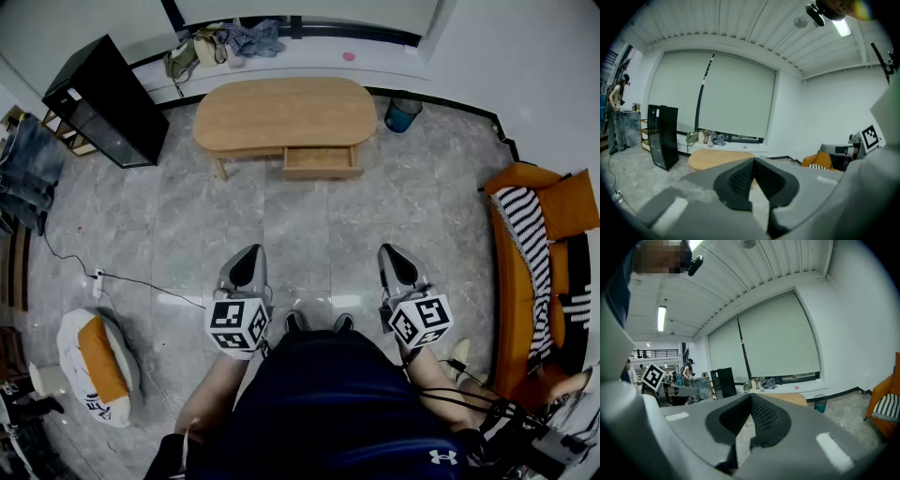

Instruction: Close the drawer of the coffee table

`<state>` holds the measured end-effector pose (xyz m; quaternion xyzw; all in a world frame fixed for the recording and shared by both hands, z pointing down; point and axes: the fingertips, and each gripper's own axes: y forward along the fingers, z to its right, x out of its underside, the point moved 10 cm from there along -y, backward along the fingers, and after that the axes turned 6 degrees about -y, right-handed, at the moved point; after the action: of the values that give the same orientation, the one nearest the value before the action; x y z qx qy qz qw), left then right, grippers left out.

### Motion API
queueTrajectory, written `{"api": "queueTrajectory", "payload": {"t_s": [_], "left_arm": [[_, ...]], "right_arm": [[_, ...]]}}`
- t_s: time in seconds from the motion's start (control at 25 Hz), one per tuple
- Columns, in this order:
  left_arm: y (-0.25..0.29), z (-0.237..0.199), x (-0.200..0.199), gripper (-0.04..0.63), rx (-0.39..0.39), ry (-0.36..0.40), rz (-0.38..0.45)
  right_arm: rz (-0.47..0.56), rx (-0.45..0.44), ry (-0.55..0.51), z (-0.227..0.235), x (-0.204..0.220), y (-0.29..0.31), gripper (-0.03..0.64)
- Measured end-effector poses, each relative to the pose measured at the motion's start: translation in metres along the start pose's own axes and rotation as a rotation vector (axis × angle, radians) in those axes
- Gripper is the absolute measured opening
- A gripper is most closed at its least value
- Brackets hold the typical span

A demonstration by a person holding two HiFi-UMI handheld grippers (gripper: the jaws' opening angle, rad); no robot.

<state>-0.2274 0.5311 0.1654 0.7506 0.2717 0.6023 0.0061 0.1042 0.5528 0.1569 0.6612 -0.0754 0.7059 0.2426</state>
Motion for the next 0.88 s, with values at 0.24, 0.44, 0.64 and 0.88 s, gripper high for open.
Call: {"api": "queueTrajectory", "payload": {"t_s": [0.24,0.44,0.64,0.88], "left_arm": [[0.001,-0.014,-0.004,0.002,0.015,-0.002,0.005],[0.001,-0.032,-0.006,0.002,0.043,0.000,0.002],[0.001,-0.055,0.001,0.002,0.058,-0.008,-0.035],[0.012,-0.062,0.011,0.002,0.057,-0.034,-0.082]], "right_arm": [[0.005,0.017,0.012,-0.009,-0.003,0.009,0.000],[-0.001,0.068,0.023,-0.019,-0.005,0.014,0.002],[-0.021,0.127,0.046,-0.026,0.000,0.016,0.002],[-0.070,0.149,0.074,-0.018,0.014,0.021,0.002]]}}
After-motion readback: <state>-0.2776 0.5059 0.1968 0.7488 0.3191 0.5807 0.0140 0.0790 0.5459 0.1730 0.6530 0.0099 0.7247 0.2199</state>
